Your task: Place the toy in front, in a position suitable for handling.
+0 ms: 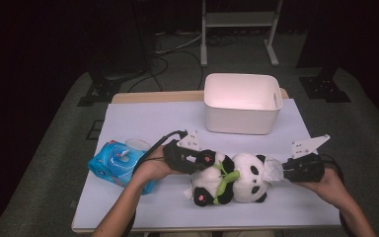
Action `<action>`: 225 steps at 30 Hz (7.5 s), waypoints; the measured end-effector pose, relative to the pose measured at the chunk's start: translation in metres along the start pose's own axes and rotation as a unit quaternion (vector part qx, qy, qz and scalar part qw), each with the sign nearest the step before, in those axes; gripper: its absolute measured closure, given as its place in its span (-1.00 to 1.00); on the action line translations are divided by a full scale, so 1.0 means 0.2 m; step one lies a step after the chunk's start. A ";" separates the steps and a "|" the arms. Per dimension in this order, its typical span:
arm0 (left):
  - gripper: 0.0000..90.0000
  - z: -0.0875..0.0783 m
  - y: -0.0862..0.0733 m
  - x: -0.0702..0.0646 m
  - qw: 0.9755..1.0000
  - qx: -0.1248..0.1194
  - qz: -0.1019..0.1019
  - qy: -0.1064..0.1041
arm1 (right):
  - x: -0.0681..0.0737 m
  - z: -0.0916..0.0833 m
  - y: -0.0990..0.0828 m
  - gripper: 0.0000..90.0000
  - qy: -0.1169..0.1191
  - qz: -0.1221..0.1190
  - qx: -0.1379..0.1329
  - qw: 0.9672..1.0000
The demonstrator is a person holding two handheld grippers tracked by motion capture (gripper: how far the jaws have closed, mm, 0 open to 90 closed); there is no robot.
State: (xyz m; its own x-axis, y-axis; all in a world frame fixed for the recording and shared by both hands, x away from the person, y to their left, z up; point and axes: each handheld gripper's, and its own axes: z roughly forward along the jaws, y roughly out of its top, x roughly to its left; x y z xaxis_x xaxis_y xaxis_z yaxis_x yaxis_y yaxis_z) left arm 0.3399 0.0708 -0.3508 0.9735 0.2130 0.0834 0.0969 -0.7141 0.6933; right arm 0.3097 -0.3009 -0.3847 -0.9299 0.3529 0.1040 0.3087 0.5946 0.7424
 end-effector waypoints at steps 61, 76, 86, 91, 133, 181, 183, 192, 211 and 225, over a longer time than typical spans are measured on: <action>0.01 -0.10 -0.03 -0.03 1.000 -0.021 -0.005 0.018 | 0.08 0.04 0.09 0.83 -0.036 -0.038 0.030 0.998; 0.03 -0.06 -0.06 -0.05 0.999 -0.035 -0.014 -0.003 | 0.16 0.22 0.38 0.83 -0.010 -0.109 0.036 0.993; 0.02 -0.08 -0.10 -0.06 0.999 -0.033 -0.018 -0.001 | 0.18 0.24 0.41 0.82 -0.004 -0.113 0.047 0.992; 0.02 -0.06 -0.11 -0.06 0.999 -0.037 -0.022 -0.009 | 0.24 0.32 0.48 0.82 0.008 -0.137 0.058 0.989; 0.00 -0.03 -0.12 -0.11 0.999 -0.034 -0.018 -0.025 | 0.20 0.46 0.69 0.83 0.007 -0.154 0.096 0.983; -0.06 0.03 -0.10 -0.14 1.000 -0.016 -0.016 -0.014 | 0.26 0.46 0.72 0.83 0.014 -0.156 0.094 0.983; -0.06 0.03 -0.09 -0.13 1.000 -0.013 -0.012 -0.009 | 0.26 0.44 0.71 0.83 0.010 -0.152 0.091 0.984; -0.03 0.05 -0.09 -0.12 1.000 -0.018 -0.021 -0.002 | 0.32 0.43 0.57 0.82 0.048 -0.142 0.069 0.986; -0.04 0.05 -0.07 -0.12 1.000 -0.009 -0.016 -0.007 | 0.31 0.33 0.47 0.82 0.040 -0.128 0.057 0.989; -0.03 0.05 -0.08 -0.13 1.000 -0.010 -0.009 -0.009 | 0.20 0.32 0.66 0.82 0.016 -0.139 0.065 0.988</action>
State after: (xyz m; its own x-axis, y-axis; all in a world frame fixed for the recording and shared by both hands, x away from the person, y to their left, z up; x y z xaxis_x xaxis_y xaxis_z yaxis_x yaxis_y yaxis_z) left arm 0.3142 0.0700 -0.3704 0.9752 0.2139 0.0578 0.1108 -0.6965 0.7090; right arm 0.3265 -0.1619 -0.3245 -0.9874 0.1422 -0.0694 0.0624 0.7532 0.6548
